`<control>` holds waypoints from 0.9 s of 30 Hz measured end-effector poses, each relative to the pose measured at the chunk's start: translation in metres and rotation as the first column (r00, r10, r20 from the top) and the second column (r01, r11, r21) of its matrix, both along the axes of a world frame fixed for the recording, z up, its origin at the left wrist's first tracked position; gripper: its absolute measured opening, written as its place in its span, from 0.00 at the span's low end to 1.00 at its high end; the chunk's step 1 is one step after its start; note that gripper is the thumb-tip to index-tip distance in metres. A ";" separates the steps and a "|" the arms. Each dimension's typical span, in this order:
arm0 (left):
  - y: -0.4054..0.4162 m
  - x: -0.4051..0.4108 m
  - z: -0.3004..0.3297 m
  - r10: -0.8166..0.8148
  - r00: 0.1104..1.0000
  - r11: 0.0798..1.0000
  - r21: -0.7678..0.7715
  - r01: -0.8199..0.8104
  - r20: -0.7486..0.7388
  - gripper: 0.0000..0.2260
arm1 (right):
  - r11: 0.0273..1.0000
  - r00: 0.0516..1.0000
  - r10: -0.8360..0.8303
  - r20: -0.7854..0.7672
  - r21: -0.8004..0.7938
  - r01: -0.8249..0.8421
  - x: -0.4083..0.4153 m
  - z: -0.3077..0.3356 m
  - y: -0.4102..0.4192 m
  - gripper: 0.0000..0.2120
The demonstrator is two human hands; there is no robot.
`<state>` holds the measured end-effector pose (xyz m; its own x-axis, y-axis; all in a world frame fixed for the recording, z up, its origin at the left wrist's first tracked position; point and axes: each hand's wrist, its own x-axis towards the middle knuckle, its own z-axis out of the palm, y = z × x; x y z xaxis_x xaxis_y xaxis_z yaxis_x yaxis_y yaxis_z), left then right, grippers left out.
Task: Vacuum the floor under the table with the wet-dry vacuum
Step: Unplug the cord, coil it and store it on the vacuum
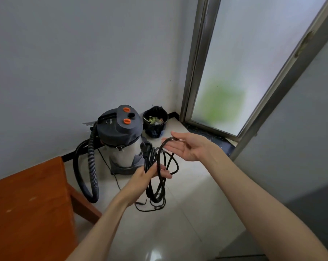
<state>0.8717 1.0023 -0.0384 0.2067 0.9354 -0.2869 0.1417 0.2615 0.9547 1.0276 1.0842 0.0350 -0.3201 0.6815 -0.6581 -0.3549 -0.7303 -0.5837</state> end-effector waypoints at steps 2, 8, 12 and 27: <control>-0.002 0.000 0.001 -0.007 0.987 1.000 -0.018 0.010 0.158 0.15 | 0.999 1.000 -0.031 0.004 0.034 0.031 0.000 0.001 0.003 0.07; 0.014 -0.004 0.028 0.095 0.860 0.994 -0.008 -0.105 0.501 0.12 | 0.953 0.965 -0.171 0.198 0.281 0.111 0.010 -0.034 -0.006 0.16; 0.034 -0.014 0.069 0.151 0.666 0.978 -0.012 -0.208 0.731 0.12 | 0.924 0.902 0.073 0.425 0.313 -0.222 0.011 -0.088 -0.042 0.05; 0.032 -0.039 0.169 0.040 0.613 0.979 0.092 -0.183 0.789 0.18 | 0.864 0.439 0.283 0.853 -0.028 -0.502 0.029 -0.148 -0.031 0.23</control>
